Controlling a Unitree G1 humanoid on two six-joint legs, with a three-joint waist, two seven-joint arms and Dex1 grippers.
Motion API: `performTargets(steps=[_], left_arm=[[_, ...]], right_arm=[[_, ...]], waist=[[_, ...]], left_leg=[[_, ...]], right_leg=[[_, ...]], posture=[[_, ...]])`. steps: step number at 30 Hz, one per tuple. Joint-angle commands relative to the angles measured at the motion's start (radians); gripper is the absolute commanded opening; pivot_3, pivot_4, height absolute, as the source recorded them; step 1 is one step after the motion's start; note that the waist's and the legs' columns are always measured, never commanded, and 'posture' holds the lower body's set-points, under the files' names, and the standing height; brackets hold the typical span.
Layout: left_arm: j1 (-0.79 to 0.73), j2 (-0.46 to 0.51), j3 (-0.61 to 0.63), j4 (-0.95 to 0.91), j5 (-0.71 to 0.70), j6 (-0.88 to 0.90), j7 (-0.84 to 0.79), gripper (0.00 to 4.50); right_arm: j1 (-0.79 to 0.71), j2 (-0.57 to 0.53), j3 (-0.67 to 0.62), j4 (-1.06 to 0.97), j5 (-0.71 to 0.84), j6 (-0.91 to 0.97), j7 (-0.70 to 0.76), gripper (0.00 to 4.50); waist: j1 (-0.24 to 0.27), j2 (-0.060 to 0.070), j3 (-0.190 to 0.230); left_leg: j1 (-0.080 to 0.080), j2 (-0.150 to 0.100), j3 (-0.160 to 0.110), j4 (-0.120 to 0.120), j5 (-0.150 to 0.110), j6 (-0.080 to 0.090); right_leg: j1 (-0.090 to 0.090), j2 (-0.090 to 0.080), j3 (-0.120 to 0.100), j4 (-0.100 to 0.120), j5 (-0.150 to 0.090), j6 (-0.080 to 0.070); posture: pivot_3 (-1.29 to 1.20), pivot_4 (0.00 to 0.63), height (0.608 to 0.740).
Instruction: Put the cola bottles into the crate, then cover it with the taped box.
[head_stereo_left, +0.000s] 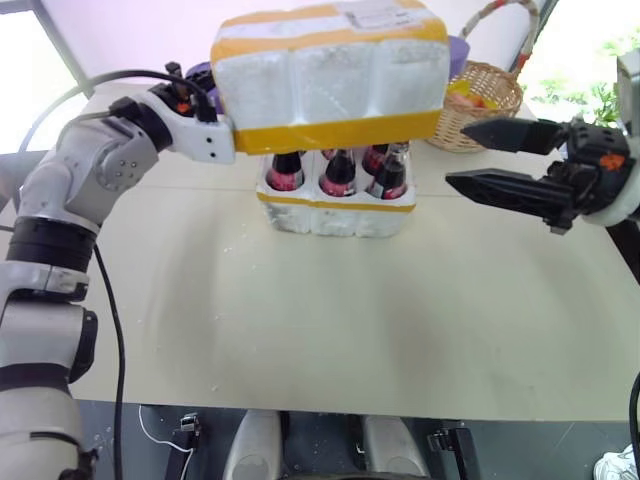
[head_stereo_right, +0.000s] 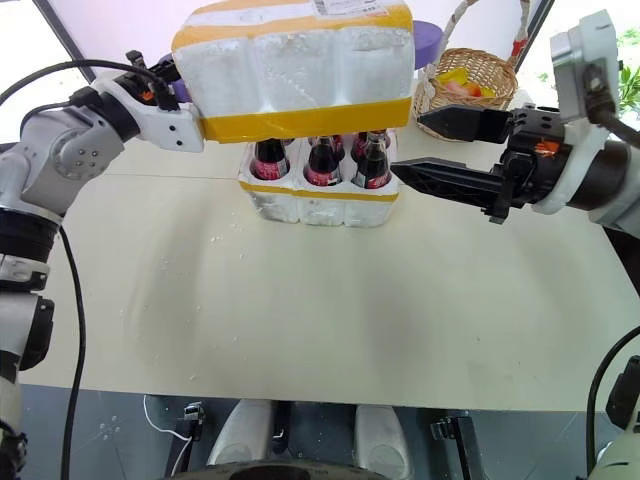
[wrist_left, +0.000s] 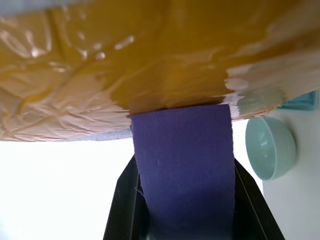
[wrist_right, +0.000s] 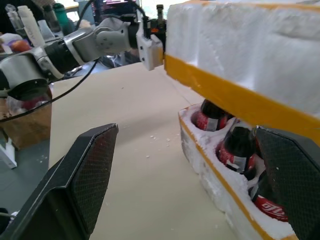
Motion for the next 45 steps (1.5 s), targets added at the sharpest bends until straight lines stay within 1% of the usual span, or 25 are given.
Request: performTargets(steps=[1,4,10,14,19,23,27,35,41,45], left_arm=[[-0.021,-0.020,-0.031,0.015,0.021,-0.016,0.007,0.41],[-0.020,-0.023,-0.023,-0.004,0.005,-0.022,-0.001,0.41],[-0.015,0.028,0.023,-0.063,-0.041,-0.019,-0.043,0.41],[-0.036,0.016,0.037,-0.075,-0.072,0.007,-0.066,0.41],[-0.097,-0.005,0.061,-0.057,-0.088,0.020,-0.026,0.41],[-0.101,-0.012,0.055,-0.068,-0.094,0.003,-0.019,0.41],[-0.089,-0.013,0.024,-0.050,-0.055,-0.007,-0.023,0.41],[-0.056,0.034,-0.007,-0.041,0.036,-0.002,-0.007,0.41],[-0.021,0.027,-0.025,-0.055,0.064,-0.031,0.009,0.41],[0.033,0.009,-0.055,-0.064,0.084,-0.053,0.038,0.41]], right_arm=[[-0.001,-0.010,-0.046,-0.027,0.027,-0.019,-0.017,4.50],[0.005,-0.010,-0.053,-0.030,0.040,-0.019,-0.030,4.50],[0.030,-0.010,-0.066,-0.037,0.059,-0.023,-0.052,4.50],[0.032,0.001,-0.057,-0.031,0.059,-0.034,-0.063,4.50],[0.032,0.011,-0.044,-0.028,0.057,-0.046,-0.072,4.50],[0.033,0.010,-0.047,-0.024,0.063,-0.049,-0.078,4.50],[0.037,0.011,-0.052,-0.027,0.070,-0.049,-0.091,4.50],[0.055,0.005,-0.067,-0.035,0.095,-0.050,-0.122,4.50],[0.060,0.008,-0.068,-0.032,0.108,-0.057,-0.139,4.50],[0.061,0.011,-0.057,-0.029,0.100,-0.064,-0.138,4.50]], waist=[[0.003,0.000,0.000],[0.003,0.000,0.000],[0.001,0.000,0.000],[0.000,0.000,0.000],[0.000,0.000,0.000],[-0.008,0.000,0.000],[-0.012,0.000,0.000],[-0.011,0.000,0.000],[-0.009,0.000,0.000],[-0.010,0.000,0.000]], left_leg=[[0.000,0.000,0.000,0.000,0.000,0.000],[0.000,0.000,0.000,0.000,0.000,0.000],[0.000,0.000,-0.001,0.000,0.000,0.000],[0.000,0.000,-0.001,0.000,0.000,0.000],[-0.001,0.000,-0.002,0.000,0.000,0.000],[-0.001,0.000,-0.001,0.000,0.000,0.000],[0.000,0.000,-0.001,-0.001,0.000,0.000],[-0.001,0.000,-0.001,-0.001,0.000,0.000],[-0.001,0.000,-0.001,-0.001,0.000,0.000],[-0.001,0.000,-0.001,-0.001,0.000,0.000]], right_leg=[[0.000,0.000,0.000,0.000,0.000,0.000],[0.001,-0.001,0.000,-0.001,0.001,0.001],[0.002,0.000,-0.001,-0.002,0.001,0.001],[0.002,0.000,-0.001,-0.002,0.001,0.001],[0.002,0.000,-0.001,-0.002,0.001,0.001],[0.001,0.000,-0.001,-0.003,0.001,0.001],[0.001,0.001,0.000,-0.002,0.001,0.001],[0.000,0.001,0.000,-0.002,0.001,0.001],[0.000,0.000,0.000,-0.002,0.001,0.001],[0.000,0.000,0.000,-0.003,0.001,0.001]], posture=[[0.00,0.150,0.740],[0.00,0.150,0.740],[0.00,0.150,0.740],[0.00,0.150,0.740],[0.00,0.150,0.740],[0.00,0.150,0.740],[0.00,0.150,0.740],[0.00,0.150,0.740],[0.00,0.150,0.740],[0.00,0.150,0.740]])
